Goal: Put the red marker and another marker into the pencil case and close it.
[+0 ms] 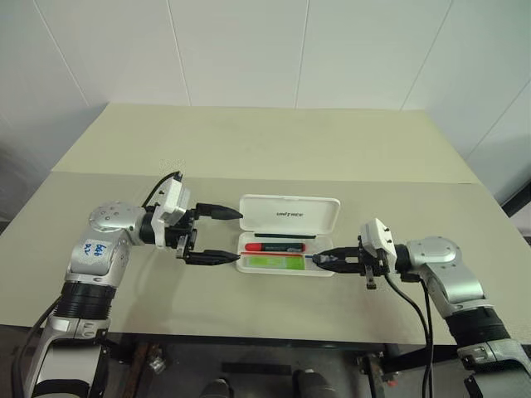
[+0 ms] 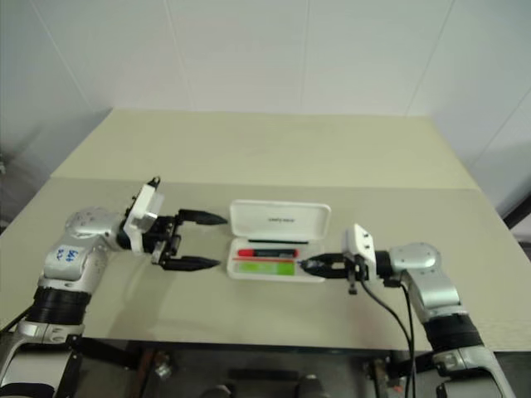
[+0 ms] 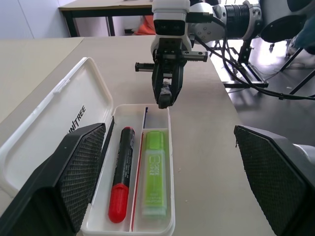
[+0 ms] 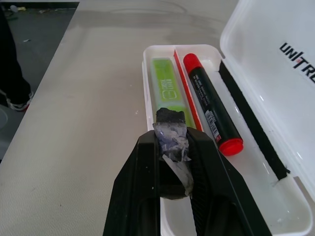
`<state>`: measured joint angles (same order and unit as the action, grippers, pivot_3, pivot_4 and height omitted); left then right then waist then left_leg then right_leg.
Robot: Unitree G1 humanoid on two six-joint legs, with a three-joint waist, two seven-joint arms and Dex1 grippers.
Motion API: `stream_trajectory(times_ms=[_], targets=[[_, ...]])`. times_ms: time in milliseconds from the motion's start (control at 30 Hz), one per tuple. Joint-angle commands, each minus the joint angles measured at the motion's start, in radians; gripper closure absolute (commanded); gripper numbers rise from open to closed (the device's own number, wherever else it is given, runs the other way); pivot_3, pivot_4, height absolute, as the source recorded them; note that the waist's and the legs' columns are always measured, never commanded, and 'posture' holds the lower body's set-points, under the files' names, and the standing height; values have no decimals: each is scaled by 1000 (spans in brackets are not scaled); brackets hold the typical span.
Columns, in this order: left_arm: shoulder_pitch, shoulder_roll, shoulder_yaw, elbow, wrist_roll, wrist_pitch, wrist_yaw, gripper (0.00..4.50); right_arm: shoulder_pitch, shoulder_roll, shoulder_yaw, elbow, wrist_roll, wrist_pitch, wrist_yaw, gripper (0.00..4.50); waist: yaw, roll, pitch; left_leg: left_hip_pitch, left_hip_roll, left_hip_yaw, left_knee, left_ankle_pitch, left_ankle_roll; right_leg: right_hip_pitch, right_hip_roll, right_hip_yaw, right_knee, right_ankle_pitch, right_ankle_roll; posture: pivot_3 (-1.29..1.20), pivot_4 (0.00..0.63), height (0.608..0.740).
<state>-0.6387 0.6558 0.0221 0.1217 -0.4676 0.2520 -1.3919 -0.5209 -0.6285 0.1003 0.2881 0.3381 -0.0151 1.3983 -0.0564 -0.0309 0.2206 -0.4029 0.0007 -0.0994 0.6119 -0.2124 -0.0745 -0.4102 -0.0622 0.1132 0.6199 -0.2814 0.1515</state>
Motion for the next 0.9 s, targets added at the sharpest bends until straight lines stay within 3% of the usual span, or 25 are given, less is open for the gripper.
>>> stream_trajectory(times_ms=[33, 433, 467, 800, 900], targets=[[16, 22, 26, -52, -19, 9, 12, 0, -38, 12, -1, 42, -8, -41, 31, 4112, 0, 0, 0, 0, 0, 0, 0, 0, 0, 0, 0, 0, 0, 0, 0, 0, 150, 740], [30, 41, 34, -83, -30, 26, 26, 0, -120, 28, 0, 204, -45, -94, 81, 4112, -2, 0, 0, 0, 0, 0, 0, 0, 0, 0, 0, 0, 1, 0, 0, 0, 150, 740], [28, 41, 34, -82, -29, 25, 26, 0, -123, 29, 0, 207, -42, -85, 85, 3401, -2, 0, 0, 0, 0, 0, 0, 0, 0, 0, 0, 0, 1, 0, 0, 0, 150, 740], [10, 35, 29, -61, -22, 15, 25, 0, -122, 34, -26, 179, -27, -88, 76, 41, -3, 0, 0, 0, 0, 0, 0, 0, 0, 0, 0, 0, 1, 0, 0, 0, 150, 740], [6, 31, 31, -52, -23, 15, 29, 0, -104, 22, -59, 125, 12, -51, 65, 41, -3, 0, 0, 0, 0, 0, 0, 0, 0, 0, 0, 0, 1, 0, 0, 0, 150, 740]])
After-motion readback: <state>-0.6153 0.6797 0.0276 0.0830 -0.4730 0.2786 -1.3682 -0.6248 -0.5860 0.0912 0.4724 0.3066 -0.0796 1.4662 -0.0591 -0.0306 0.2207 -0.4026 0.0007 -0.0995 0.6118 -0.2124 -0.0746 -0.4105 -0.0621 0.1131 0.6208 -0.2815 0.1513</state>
